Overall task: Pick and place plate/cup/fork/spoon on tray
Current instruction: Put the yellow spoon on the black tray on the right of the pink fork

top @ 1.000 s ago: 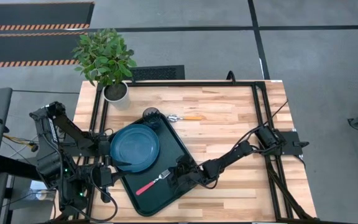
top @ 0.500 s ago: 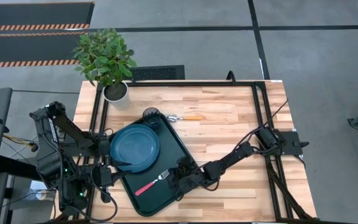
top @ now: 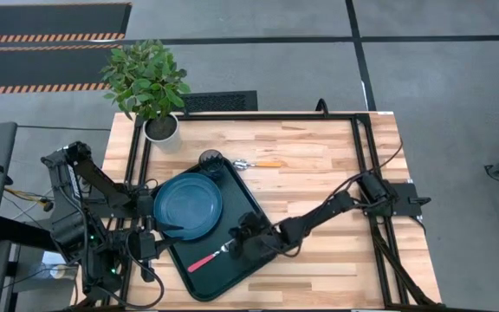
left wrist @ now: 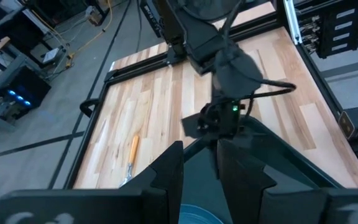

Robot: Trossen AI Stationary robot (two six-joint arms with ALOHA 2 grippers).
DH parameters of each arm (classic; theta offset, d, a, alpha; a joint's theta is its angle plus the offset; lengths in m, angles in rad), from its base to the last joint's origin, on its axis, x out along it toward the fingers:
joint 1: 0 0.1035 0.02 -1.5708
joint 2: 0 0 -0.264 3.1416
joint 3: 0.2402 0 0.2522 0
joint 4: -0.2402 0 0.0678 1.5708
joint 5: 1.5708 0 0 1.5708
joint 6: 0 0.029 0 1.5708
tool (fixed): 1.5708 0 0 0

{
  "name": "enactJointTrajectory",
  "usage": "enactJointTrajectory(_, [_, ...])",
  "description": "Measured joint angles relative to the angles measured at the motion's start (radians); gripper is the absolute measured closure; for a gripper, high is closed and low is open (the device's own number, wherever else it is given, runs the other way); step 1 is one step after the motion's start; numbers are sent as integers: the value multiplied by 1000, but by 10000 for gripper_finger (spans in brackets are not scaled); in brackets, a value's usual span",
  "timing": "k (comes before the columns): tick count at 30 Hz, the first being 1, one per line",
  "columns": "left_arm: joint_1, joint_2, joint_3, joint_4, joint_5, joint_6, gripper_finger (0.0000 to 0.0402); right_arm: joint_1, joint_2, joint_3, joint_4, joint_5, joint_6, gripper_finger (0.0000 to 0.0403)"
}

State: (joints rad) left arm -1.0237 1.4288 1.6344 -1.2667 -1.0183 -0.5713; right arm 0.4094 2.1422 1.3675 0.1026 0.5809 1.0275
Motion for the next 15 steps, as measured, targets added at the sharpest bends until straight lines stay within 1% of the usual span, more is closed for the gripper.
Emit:
enactJointTrajectory(2, [0,0,0,0,0,1,315,-14,-2,13,-58,-1,-43,330])
enactJointTrajectory(6, [0,0,0,-2,-8,5,315,-53,-59,49,-322,20,-120,330])
enactJointTrajectory(9, [0,0,0,-4,-9,-8,315,-116,-157,61,-539,25,-171,330])
enactJointTrajectory(11, [3,0,0,-9,-11,-19,315,-162,-214,61,-651,35,-229,325])
enactJointTrajectory(15, [4,0,0,-27,-38,-47,315,-263,-332,62,-845,53,-354,294])
